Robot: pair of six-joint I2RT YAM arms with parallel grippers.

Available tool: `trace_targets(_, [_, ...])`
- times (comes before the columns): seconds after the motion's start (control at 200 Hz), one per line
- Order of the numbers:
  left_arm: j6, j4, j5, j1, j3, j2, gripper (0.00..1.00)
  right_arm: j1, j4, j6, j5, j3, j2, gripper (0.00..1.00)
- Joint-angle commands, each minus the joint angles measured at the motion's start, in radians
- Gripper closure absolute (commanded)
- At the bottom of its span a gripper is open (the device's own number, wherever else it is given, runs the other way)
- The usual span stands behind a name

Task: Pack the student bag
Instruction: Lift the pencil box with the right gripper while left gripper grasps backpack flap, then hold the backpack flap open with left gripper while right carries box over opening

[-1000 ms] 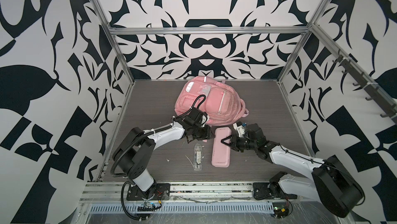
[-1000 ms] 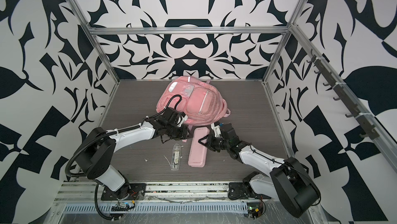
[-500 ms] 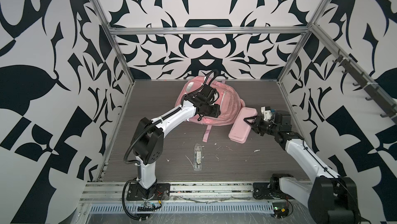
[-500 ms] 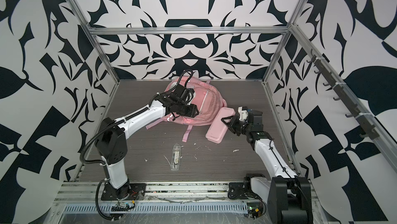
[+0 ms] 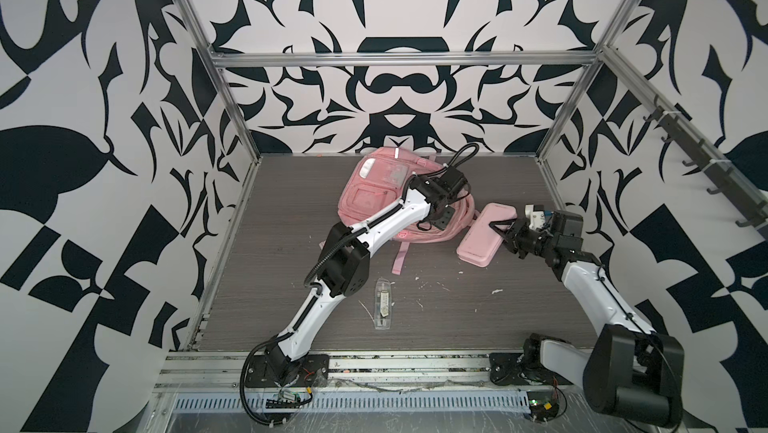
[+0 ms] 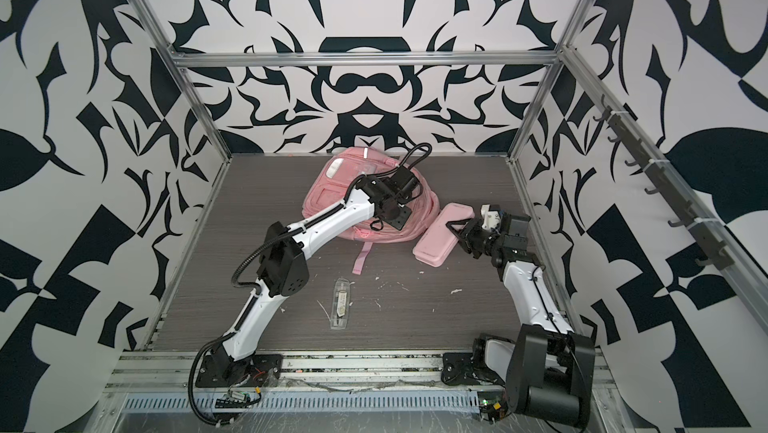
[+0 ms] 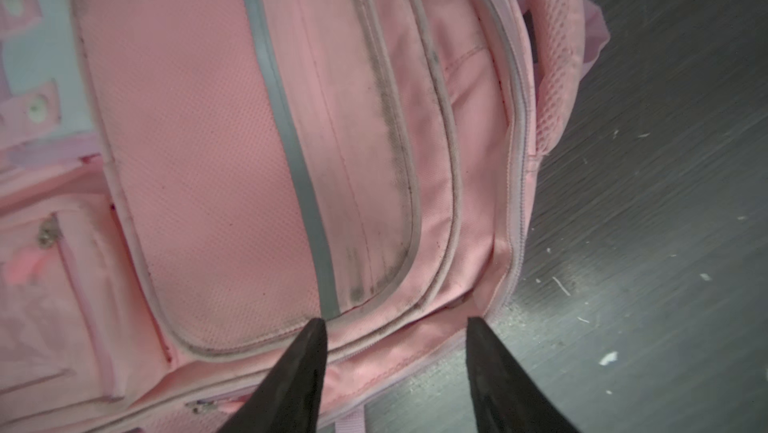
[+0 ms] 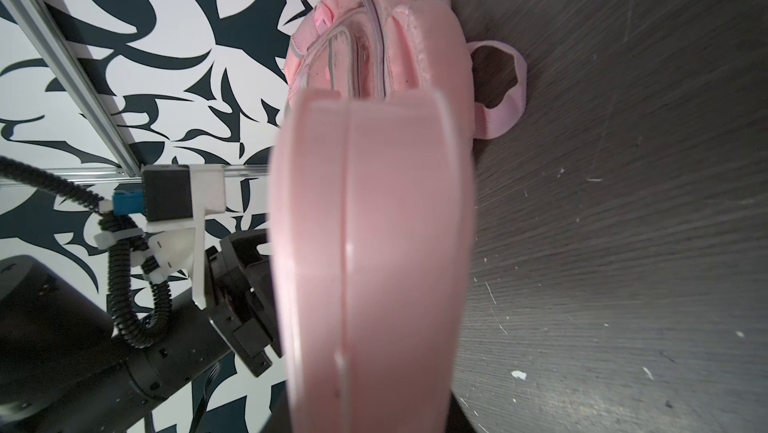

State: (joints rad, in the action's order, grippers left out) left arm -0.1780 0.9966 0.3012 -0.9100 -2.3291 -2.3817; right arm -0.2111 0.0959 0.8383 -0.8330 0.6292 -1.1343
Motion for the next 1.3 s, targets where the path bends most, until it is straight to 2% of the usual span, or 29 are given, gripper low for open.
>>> trace_targets(0.0, [0.081, 0.12, 0.161, -0.036, -0.099, -0.066, 0.41, -0.003, 0.044, -0.056, -0.005, 0.02, 0.045, 0.9])
trace_targets(0.125, [0.097, 0.118, 0.197, -0.05, -0.137, -0.115, 0.41, -0.004, 0.06, -0.064, -0.011, 0.01, 0.059, 0.9])
trace_targets(0.285, [0.14, 0.068, 0.325, -0.056, -0.131, -0.144, 0.4, -0.004, 0.117, -0.107, 0.012, 0.02, 0.086, 0.9])
trace_targets(0.645, [0.178, 0.014, 0.36, -0.056, -0.13, -0.203, 0.43, -0.002, 0.142, -0.119, 0.009, 0.023, 0.108, 0.9])
trace_targets(0.755, [0.175, -0.003, 0.37, -0.055, -0.116, -0.183, 0.56, -0.004, 0.141, -0.119, 0.004, 0.02, 0.108, 0.9])
trace_targets(0.975, [0.178, -0.064, 0.376, -0.047, -0.034, -0.062, 0.95, 0.005, 0.098, -0.099, -0.02, 0.014, 0.097, 0.91])
trace_targets(1.04, [0.18, -0.085, 0.367, -0.047, 0.0, -0.013, 1.0, 0.017, 0.081, -0.092, -0.02, 0.016, 0.093, 0.91])
trace_targets(1.295, [0.176, -0.123, 0.335, -0.038, 0.088, 0.183, 1.0, 0.094, 0.025, -0.066, 0.013, 0.063, 0.048, 0.91])
